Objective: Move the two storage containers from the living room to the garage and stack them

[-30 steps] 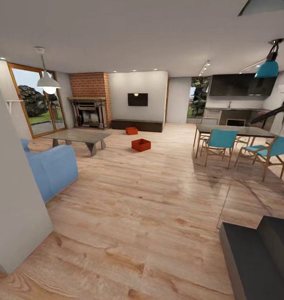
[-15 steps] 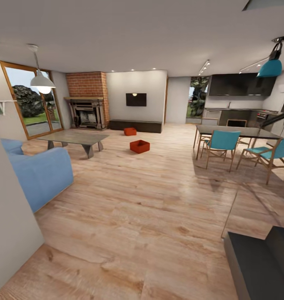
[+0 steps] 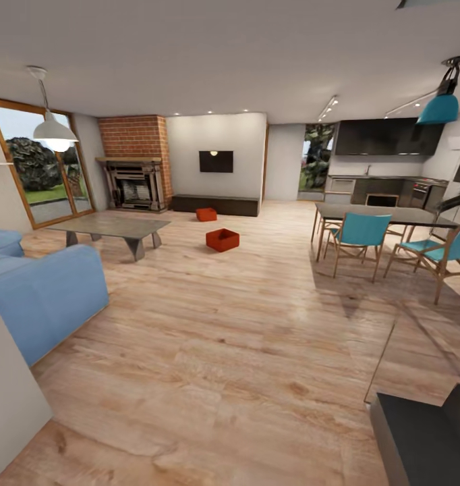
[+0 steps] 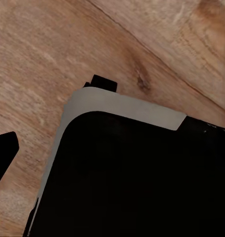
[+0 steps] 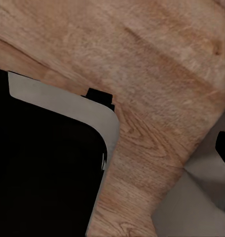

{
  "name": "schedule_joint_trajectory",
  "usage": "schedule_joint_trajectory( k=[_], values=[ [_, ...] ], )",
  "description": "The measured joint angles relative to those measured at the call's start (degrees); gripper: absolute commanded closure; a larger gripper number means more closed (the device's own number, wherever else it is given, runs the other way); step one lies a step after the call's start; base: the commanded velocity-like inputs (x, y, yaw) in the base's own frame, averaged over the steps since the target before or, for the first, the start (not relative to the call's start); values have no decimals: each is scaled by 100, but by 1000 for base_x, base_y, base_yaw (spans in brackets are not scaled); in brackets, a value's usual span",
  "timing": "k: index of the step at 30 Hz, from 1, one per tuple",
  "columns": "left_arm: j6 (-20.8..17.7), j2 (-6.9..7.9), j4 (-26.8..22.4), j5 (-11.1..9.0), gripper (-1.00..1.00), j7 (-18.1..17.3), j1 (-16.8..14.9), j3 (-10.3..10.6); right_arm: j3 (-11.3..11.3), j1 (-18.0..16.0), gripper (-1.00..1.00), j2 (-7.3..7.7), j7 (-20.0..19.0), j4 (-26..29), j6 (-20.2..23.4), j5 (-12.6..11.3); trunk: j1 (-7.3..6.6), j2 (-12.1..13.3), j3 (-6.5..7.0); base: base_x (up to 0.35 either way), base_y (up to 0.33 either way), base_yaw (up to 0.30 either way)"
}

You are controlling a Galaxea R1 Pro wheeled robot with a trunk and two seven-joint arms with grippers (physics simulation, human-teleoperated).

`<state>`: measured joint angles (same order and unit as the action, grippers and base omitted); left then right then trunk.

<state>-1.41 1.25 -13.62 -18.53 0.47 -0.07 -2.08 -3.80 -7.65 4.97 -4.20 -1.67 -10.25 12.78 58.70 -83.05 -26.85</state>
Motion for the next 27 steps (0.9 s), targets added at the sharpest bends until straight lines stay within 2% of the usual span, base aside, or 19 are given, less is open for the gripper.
schedule_joint_trajectory(
  k=[11,14,17,27],
  values=[
    [-34,0,-1,-3,-100,1,-1,5,-5,0,-100,3,-4,0,10,6,0,0,0,323,0,0],
    [-34,0,-1,-5,-100,1,-1,5,-5,0,-100,-3,-4,0,13,62,0,0,0,323,0,0],
    [-34,0,-1,-3,-100,0,-1,5,-5,0,-100,-21,-4,0,17,247,0,0,0,323,0,0],
    [-34,0,5,3,-100,-3,-1,8,3,0,-100,-24,3,0,-20,267,0,0,0,323,0,0]
  ],
)
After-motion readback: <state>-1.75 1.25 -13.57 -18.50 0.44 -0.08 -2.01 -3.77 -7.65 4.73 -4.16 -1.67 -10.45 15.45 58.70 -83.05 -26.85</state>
